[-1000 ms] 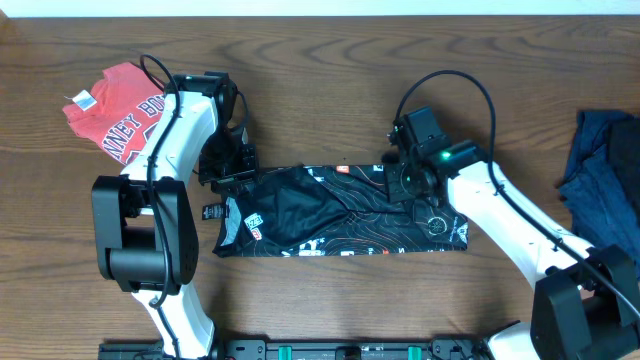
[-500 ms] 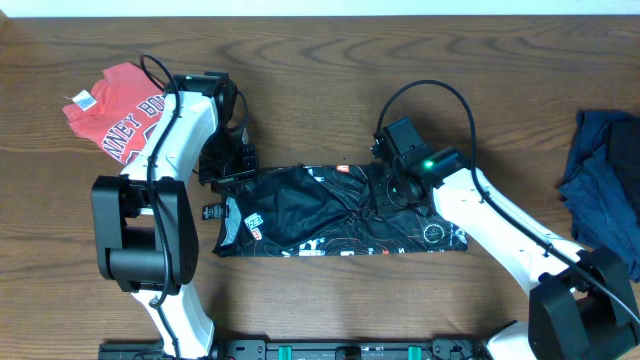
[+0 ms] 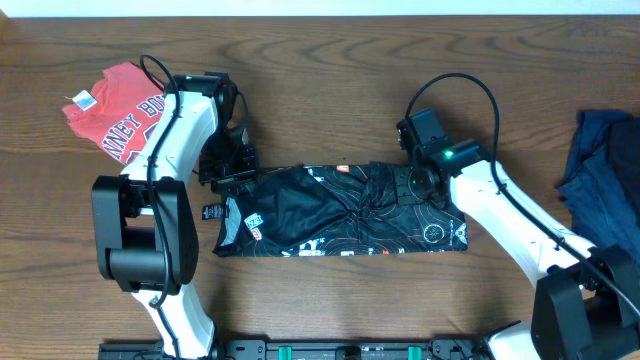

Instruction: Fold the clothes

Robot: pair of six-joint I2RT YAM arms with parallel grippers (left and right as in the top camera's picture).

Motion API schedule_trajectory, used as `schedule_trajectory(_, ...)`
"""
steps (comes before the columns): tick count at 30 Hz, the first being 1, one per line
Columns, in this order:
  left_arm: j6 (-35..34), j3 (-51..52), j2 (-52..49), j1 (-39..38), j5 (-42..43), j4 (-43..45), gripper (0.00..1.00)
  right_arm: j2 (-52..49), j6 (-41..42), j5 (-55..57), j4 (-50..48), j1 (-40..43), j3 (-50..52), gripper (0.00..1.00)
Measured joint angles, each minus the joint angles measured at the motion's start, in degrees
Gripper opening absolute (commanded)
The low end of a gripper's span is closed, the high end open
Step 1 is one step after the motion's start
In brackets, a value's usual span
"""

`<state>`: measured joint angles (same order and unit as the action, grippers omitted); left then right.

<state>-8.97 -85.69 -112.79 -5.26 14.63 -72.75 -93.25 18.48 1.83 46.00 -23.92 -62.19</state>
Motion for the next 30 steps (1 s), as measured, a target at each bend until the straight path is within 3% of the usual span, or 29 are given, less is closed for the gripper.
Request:
schedule_trajectory(13,0.00,0.00,0.00,0.00,0.00,-0.04,0.37,0.00,0.02,-3.21,-6.43,0.02,7.72,0.48)
schedule_trajectory(18,0.00,0.00,0.00,0.00,0.00,-0.04,0.37,0.00,0.28,-4.44,-8.26,0.02,9.75,0.28)
schedule_trajectory(20,0.00,0.00,0.00,0.00,0.00,-0.02,0.37,0.00,0.33,-4.76,-8.41,0.02,10.12,0.03)
schedule_trajectory(21,0.00,0.00,0.00,0.00,0.00,-0.02,0.37,0.00,0.44,-4.85,-8.55,0.02,10.19,0.01)
schedule_trajectory(26,0.00,0.00,0.00,0.00,0.00,0.02,0.37,0.00,-0.44,-5.62,-8.98,0.02,10.19,0.01)
schedule_trajectory(30,0.00,0.00,0.00,0.00,0.00,0.02,0.37,0.00,-7.80,-12.96,-8.81,0.02,10.19,0.05)
